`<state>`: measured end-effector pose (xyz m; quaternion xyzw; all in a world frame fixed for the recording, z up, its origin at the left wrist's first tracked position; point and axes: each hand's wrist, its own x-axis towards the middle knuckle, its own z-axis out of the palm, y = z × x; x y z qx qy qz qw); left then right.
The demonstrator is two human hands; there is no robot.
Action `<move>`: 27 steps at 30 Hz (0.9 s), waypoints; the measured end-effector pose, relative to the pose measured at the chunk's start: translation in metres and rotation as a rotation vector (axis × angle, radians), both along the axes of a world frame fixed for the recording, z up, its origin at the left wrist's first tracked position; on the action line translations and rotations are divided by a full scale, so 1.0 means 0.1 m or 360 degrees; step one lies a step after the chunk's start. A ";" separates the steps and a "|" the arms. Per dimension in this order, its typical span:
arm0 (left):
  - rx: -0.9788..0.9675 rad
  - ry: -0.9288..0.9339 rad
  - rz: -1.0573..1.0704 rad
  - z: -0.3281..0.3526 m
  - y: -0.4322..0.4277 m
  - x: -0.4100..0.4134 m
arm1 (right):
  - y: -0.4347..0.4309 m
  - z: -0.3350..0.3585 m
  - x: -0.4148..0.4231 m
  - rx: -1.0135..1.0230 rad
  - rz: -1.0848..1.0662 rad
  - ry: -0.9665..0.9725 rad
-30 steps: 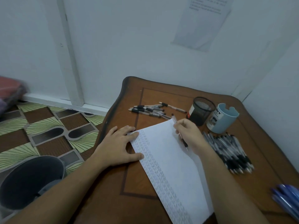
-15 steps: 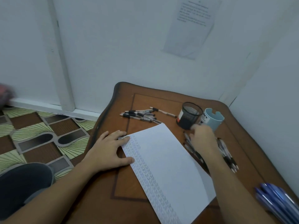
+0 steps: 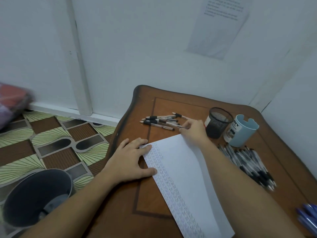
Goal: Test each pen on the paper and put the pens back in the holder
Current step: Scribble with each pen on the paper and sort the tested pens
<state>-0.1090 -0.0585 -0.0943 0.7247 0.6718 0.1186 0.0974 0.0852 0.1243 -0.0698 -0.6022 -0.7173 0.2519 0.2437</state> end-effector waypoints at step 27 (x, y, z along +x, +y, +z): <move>-0.0013 0.0003 0.0008 0.00 0.01 0.01 | -0.74 0.24 0.04 -0.0709 0.0215 0.1806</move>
